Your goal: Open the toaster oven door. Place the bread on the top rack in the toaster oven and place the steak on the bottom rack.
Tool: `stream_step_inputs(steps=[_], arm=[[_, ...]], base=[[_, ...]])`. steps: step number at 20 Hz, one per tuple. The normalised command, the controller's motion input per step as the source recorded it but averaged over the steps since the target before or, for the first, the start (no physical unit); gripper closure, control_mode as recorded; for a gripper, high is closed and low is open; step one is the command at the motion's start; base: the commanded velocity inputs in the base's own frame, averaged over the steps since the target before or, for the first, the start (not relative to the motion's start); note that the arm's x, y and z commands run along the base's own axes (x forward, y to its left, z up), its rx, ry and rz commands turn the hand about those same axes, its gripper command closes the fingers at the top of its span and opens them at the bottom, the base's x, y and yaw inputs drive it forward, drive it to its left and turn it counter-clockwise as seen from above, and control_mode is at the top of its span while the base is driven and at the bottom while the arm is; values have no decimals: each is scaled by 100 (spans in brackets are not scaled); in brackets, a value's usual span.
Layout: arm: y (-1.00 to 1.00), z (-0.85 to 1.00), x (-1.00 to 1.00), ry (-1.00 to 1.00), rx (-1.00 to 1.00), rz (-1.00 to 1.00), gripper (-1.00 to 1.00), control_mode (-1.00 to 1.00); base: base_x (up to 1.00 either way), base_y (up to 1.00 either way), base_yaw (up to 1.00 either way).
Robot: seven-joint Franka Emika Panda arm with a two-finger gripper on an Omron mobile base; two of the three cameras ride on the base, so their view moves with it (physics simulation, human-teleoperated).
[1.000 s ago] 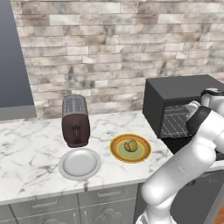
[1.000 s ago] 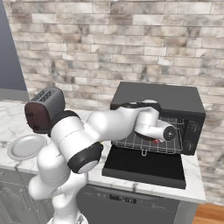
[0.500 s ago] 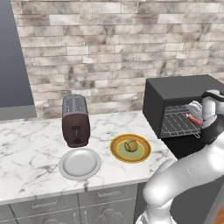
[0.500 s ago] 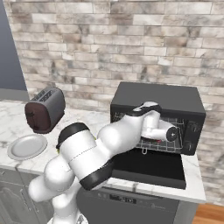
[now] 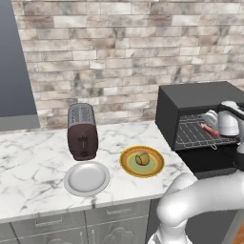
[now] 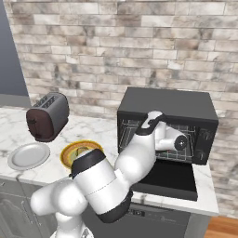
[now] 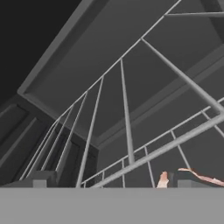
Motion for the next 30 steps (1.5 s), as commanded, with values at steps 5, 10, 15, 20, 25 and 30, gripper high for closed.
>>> stream_step_inputs(steps=[5,10,15,20,25,30], arm=[[14,0,0,4,0,-7,-100,-100],[18,0,9,9,0,-8,100,-100],[13,-4,7,9,0,-7,100,-100],[11,-11,2,13,0,-5,100,-100],[11,-14,-4,15,-2,0,100,-100],[9,-24,-10,15,-5,0,100,-100]], base=[[0,0,0],[0,0,0],[0,0,0],[0,0,0],[0,0,0],[0,0,0]])
